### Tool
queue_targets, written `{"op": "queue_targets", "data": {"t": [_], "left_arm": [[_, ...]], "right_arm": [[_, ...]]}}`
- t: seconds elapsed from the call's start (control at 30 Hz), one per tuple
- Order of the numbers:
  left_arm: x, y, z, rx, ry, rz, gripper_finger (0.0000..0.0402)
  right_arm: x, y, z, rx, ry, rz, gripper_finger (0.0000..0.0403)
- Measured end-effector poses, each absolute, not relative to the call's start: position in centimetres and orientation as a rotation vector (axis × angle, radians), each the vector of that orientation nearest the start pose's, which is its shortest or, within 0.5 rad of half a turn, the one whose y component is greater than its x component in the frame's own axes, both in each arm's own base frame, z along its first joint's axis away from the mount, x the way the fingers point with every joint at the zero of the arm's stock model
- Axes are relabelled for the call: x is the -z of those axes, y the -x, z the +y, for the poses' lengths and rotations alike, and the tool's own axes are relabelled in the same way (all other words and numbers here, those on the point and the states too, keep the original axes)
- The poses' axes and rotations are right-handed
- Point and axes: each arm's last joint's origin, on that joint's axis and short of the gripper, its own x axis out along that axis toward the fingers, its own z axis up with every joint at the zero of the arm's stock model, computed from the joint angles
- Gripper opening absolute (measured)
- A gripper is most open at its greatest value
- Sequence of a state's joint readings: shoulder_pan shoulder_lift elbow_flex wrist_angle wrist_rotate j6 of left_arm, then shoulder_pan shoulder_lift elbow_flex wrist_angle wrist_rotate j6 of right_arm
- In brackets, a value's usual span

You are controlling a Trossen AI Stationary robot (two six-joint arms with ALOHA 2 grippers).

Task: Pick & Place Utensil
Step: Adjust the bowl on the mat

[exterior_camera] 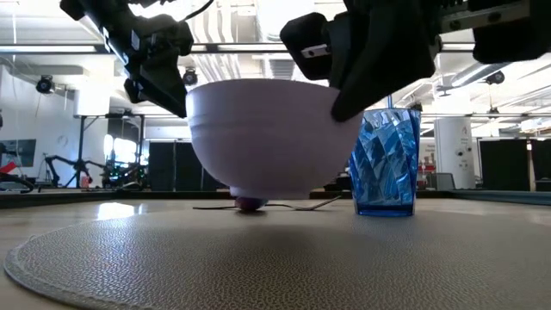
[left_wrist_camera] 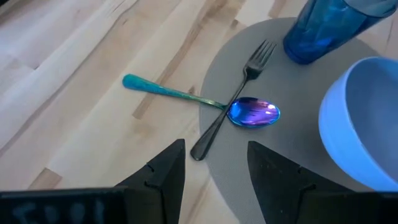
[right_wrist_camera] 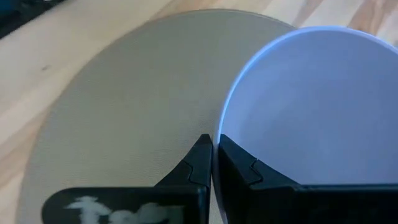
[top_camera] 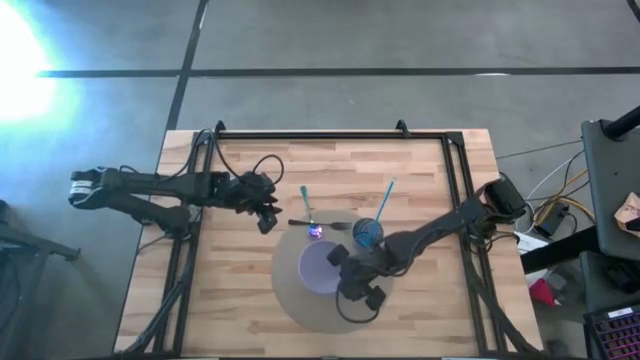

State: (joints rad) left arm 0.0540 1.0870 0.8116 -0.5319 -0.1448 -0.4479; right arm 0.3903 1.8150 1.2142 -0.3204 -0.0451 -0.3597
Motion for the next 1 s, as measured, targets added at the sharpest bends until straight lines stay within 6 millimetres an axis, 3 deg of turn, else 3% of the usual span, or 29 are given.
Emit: {"op": "queue_targets", "data": {"t": [0.27, 0.4, 0.77, 1.0], "left_arm": [[-25.8, -21.5, 1.7, -0.375, 0.398, 0.749, 0.0165], [-25.8, -21.5, 1.7, -0.374, 0.395, 0.749, 0.0165], [-25.8, -21.5, 1.7, -0.370, 0.384, 0.753, 0.0165], [-25.8, -21.5, 1.7, -0.368, 0.378, 0.754, 0.0165]], "right_arm": [[-17.8, -34.9, 16.3, -0.575, 0.440, 0.873, 0.0013], [-18.0, -35.2, 17.3, -0.577, 0.450, 0.856, 0.0013], [-16.8, -36.6, 18.3, -0.562, 0.482, 0.986, 0.0013], [-17.9, -37.2, 18.8, -0.555, 0.483, 0.985, 0.0013]]}}
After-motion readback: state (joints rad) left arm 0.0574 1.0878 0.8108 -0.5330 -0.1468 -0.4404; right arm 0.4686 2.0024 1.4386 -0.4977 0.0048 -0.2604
